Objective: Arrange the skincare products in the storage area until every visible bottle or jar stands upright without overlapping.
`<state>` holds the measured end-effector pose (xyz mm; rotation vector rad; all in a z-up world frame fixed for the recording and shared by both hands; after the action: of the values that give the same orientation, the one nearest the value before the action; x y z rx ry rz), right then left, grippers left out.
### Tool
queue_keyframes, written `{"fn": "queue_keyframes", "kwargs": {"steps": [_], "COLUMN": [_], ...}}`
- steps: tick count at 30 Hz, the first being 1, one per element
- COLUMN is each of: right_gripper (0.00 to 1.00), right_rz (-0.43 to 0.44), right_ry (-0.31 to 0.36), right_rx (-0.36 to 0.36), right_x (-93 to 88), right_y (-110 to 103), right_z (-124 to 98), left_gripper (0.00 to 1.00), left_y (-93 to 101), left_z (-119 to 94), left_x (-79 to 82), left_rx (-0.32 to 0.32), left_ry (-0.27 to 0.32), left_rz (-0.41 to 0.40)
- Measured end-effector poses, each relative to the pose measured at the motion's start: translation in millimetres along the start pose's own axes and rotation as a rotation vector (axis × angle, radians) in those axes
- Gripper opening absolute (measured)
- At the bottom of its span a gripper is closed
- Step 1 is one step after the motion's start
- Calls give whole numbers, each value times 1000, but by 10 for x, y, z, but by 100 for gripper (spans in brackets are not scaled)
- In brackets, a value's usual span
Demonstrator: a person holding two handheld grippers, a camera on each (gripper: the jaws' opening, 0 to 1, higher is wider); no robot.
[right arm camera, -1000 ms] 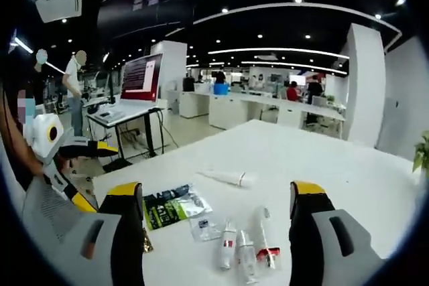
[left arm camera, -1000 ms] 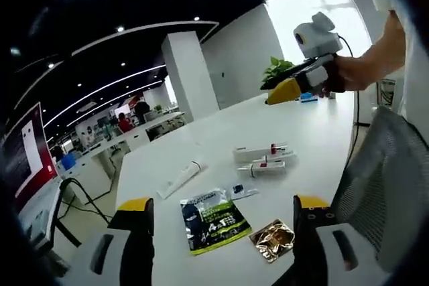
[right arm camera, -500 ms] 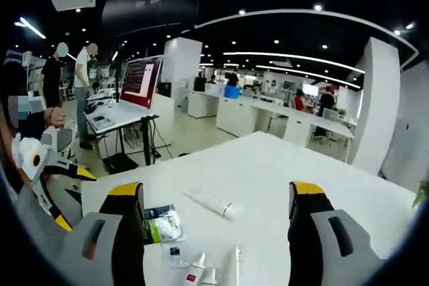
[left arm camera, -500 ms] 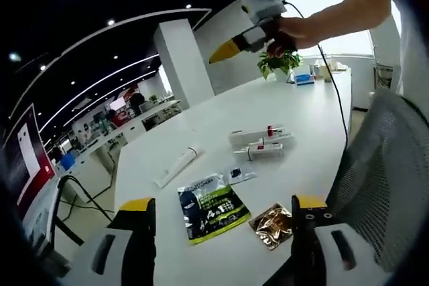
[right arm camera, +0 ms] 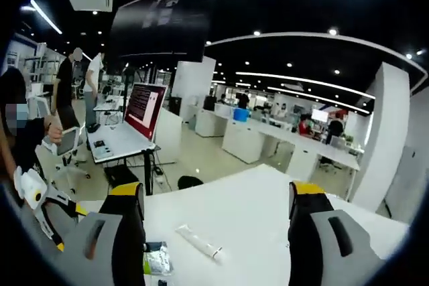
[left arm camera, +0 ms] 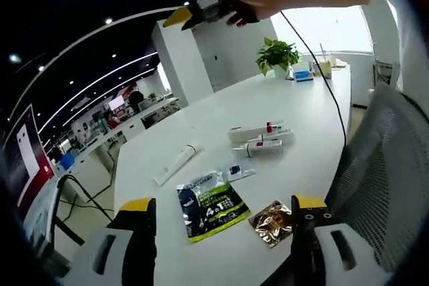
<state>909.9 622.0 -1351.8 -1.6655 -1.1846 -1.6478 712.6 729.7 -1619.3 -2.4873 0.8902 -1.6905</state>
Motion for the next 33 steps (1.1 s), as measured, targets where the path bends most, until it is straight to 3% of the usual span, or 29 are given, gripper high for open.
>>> {"fn": "queue_keyframes", "kwargs": {"steps": [2, 10, 16, 20, 25, 28, 33], "right_gripper": [87, 83, 79, 78, 79, 80, 80], "right_rz": [-7, -2, 45, 30, 38, 41, 59], "right_ry": [58, 109, 56, 14, 14, 33, 88], "right_rx": [10, 8, 4, 5, 1, -3, 7], "right_x": [177, 424, 337, 251, 271, 388, 734], "right_y": [-29, -45, -205, -308, -373, -413, -552], "right_z": [33, 37, -53, -89, -178, -219, -253], "left_gripper": [85, 84, 83, 88, 93, 96, 98], "left_y": [15, -14, -11, 190, 261, 328, 375], "left_z": [-1, -10, -21, -49, -79, -95, -148], "left_x": [-2, 3, 25, 9, -19, -59, -99], "left_rx": [-5, 6, 5, -79, -104, -131, -150], "left_ry": [-3, 0, 12, 12, 6, -5, -14], "left_rz": [0, 1, 0, 48, 62, 87, 99]}}
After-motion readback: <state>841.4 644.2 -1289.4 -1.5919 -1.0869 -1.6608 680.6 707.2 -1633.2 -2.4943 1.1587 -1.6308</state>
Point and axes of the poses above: the point that each gripper's makers call its tool centre point, and the gripper's own axes: z roughly forward along the fingers, y roughly to its right, x roughly out of its top, the point moved 1 cm from there along -z, roughly backward along the fingers, and after that the axes turned 8 degrees about x, right-handed, at the moved point
